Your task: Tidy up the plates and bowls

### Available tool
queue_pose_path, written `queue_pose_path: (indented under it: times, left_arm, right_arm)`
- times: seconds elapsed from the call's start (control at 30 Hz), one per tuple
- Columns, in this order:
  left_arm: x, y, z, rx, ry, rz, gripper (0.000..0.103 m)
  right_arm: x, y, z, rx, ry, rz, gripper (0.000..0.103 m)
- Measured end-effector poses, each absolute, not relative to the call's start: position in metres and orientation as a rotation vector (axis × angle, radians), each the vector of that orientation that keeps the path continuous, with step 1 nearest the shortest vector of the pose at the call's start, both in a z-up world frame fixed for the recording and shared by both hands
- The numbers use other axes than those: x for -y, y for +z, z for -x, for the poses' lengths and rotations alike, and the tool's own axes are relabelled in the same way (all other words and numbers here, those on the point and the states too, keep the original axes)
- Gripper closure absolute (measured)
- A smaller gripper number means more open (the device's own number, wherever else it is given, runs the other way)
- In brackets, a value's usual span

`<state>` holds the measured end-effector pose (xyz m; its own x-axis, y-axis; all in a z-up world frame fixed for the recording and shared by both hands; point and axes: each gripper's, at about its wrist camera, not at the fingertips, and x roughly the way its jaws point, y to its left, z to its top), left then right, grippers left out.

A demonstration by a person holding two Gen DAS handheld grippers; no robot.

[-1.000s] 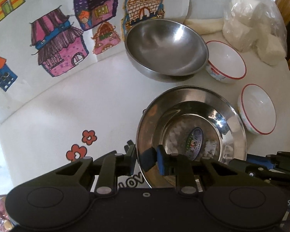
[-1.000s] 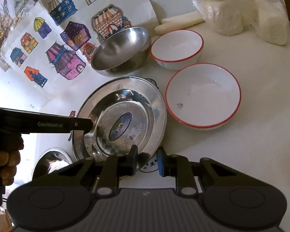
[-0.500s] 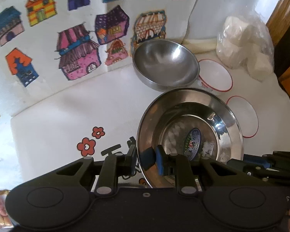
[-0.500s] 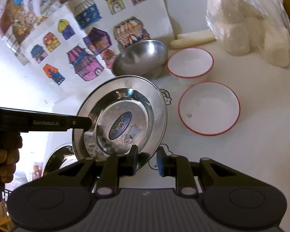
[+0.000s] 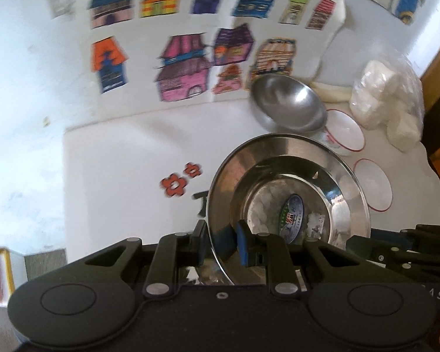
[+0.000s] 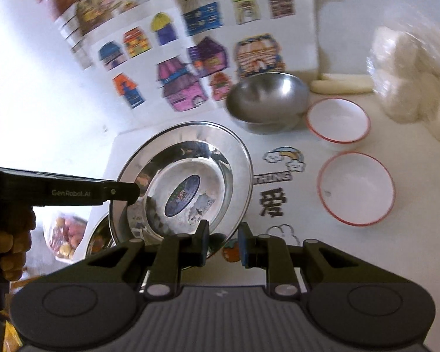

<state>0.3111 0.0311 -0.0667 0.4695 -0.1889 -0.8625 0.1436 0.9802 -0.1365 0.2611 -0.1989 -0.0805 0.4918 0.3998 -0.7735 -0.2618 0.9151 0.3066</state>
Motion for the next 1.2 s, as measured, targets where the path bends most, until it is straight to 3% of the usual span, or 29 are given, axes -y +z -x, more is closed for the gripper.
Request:
queue_pose_path:
  times: [0.63,1.2]
  left_arm:
    - [-0.082,-0.08,-0.245,-1.101,-0.031,0.174,0.079]
    - [-0.083,-0.093,-0.233,-1.153,0.007,0.156,0.078]
  right_arm:
    - [0.147,-0.085,-0.247,-1.039,0.575,-0.026,0.079]
    - [0.136,-0.1,-0.248,-1.125,0.602,0.017,0.078]
